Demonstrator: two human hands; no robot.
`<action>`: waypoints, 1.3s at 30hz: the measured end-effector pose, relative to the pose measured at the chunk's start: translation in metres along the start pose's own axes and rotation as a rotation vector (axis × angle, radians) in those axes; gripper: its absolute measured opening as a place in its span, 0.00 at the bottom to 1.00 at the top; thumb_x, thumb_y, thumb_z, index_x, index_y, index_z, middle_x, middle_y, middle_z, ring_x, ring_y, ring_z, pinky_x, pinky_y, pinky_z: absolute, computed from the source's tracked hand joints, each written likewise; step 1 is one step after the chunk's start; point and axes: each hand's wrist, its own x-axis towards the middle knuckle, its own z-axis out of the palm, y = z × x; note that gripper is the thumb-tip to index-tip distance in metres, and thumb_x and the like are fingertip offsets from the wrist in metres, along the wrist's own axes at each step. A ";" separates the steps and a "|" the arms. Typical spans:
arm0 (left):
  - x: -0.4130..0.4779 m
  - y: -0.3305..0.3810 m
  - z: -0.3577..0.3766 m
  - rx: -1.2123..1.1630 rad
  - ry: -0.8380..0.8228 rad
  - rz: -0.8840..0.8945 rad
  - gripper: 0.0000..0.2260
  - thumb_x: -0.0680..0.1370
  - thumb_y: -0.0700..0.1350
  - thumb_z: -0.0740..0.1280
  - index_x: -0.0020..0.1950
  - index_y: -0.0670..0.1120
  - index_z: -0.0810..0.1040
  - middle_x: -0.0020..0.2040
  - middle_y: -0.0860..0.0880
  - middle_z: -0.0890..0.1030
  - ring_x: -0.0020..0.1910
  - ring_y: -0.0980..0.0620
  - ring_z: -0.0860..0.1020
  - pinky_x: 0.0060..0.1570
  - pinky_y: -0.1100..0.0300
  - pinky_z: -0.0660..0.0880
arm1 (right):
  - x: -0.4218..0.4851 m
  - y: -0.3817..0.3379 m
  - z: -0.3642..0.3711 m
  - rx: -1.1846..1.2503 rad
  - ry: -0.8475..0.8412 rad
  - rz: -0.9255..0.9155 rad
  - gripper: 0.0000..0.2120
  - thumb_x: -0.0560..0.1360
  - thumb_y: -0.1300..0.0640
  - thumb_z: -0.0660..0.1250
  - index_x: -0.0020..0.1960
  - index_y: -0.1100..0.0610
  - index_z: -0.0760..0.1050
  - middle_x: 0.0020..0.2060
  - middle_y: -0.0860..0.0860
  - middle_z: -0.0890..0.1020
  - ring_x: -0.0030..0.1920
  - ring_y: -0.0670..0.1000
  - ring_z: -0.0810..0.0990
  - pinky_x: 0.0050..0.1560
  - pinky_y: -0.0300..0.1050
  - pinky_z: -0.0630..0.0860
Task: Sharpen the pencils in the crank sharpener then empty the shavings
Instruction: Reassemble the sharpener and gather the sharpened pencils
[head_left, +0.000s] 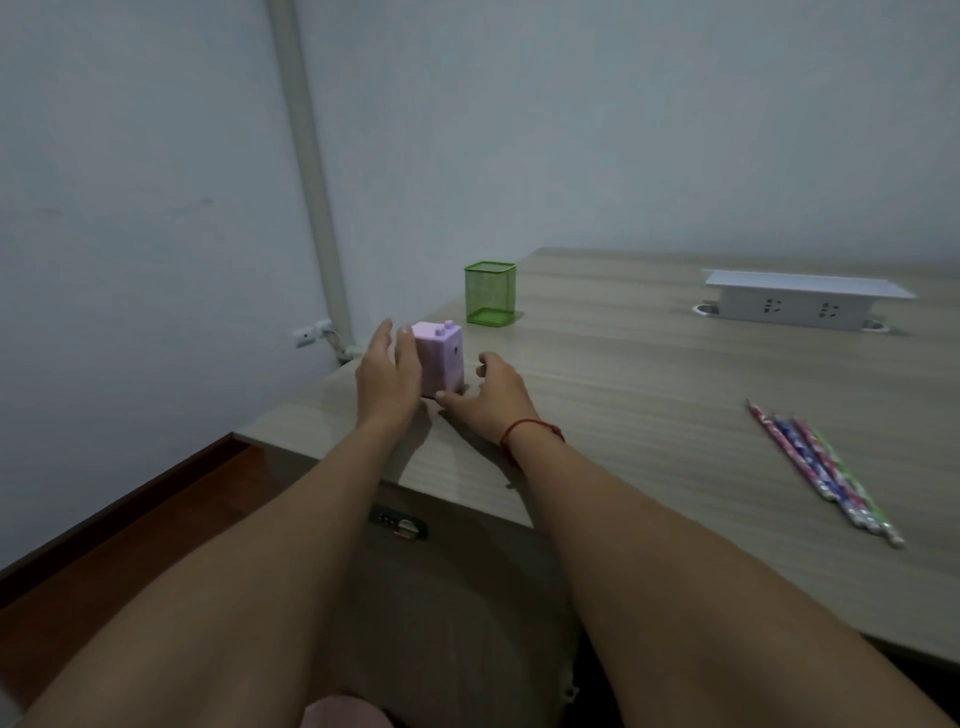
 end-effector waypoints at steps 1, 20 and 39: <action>-0.007 0.004 -0.004 0.024 0.006 0.000 0.22 0.82 0.53 0.52 0.74 0.47 0.63 0.72 0.44 0.68 0.69 0.44 0.68 0.67 0.51 0.67 | -0.007 0.001 -0.008 0.001 -0.002 0.009 0.36 0.71 0.50 0.73 0.73 0.60 0.62 0.69 0.57 0.70 0.68 0.57 0.71 0.67 0.52 0.71; -0.149 0.110 0.094 0.164 -0.343 0.064 0.14 0.76 0.51 0.62 0.51 0.44 0.83 0.50 0.46 0.84 0.51 0.45 0.81 0.51 0.56 0.76 | -0.127 0.098 -0.234 -0.351 0.297 0.311 0.18 0.78 0.52 0.65 0.66 0.56 0.73 0.65 0.54 0.76 0.66 0.57 0.73 0.65 0.49 0.68; -0.173 0.136 0.197 0.486 -0.558 0.106 0.20 0.66 0.55 0.71 0.49 0.41 0.80 0.50 0.42 0.82 0.49 0.42 0.81 0.42 0.56 0.76 | -0.105 0.147 -0.230 -0.311 0.324 0.420 0.19 0.68 0.42 0.72 0.41 0.60 0.81 0.41 0.57 0.83 0.44 0.58 0.81 0.42 0.44 0.76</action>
